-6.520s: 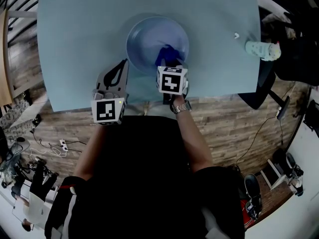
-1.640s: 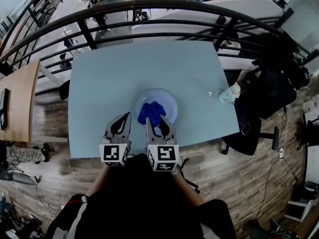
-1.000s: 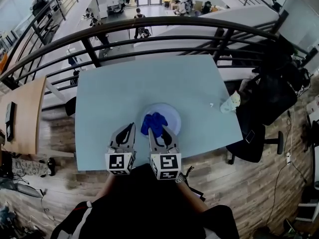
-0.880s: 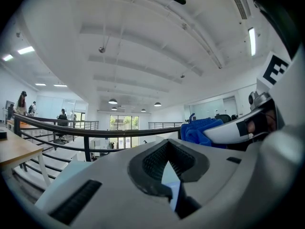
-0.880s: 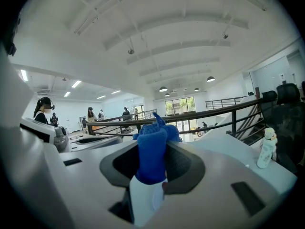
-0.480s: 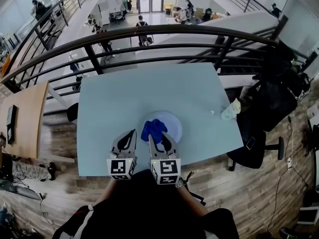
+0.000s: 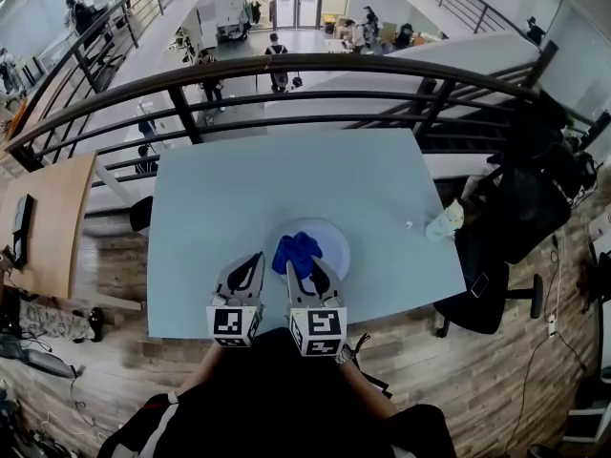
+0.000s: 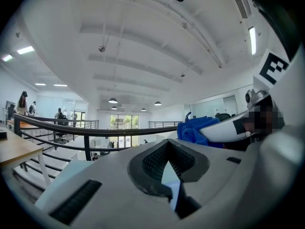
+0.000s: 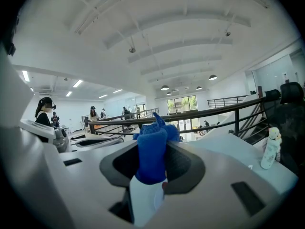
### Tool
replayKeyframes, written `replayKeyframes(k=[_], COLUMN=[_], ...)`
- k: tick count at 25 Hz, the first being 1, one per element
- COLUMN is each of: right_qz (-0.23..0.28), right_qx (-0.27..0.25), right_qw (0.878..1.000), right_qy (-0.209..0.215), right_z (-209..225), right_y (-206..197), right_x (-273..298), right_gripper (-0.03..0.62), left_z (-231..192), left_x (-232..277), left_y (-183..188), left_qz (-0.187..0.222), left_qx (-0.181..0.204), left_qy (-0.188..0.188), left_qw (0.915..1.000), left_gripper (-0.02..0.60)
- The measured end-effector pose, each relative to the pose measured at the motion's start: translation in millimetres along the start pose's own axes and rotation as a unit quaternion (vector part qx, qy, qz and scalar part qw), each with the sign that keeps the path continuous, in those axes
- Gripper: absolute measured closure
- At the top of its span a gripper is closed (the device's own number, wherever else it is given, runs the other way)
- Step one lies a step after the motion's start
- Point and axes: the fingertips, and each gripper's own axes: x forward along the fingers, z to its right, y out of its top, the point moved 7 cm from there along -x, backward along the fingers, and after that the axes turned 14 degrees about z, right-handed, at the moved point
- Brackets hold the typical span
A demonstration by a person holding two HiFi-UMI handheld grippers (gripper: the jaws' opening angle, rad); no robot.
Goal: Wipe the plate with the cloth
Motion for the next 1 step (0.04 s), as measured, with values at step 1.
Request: replayKeyframes(k=[1], right_qz=[-0.001], right_qx=[0.001], right_qw=[1.000], right_qy=[0.000], right_z=[-2.3], right_y=[-0.1], right_x=[1.1], right_gripper=[0.474], left_z=[-2.8], left_x=[-2.3], left_y=[-3.1], left_qz=[-0.004], left_qx=[0.000], left_qy=[-0.001], left_qw=[1.0000], left_gripper=[0.580])
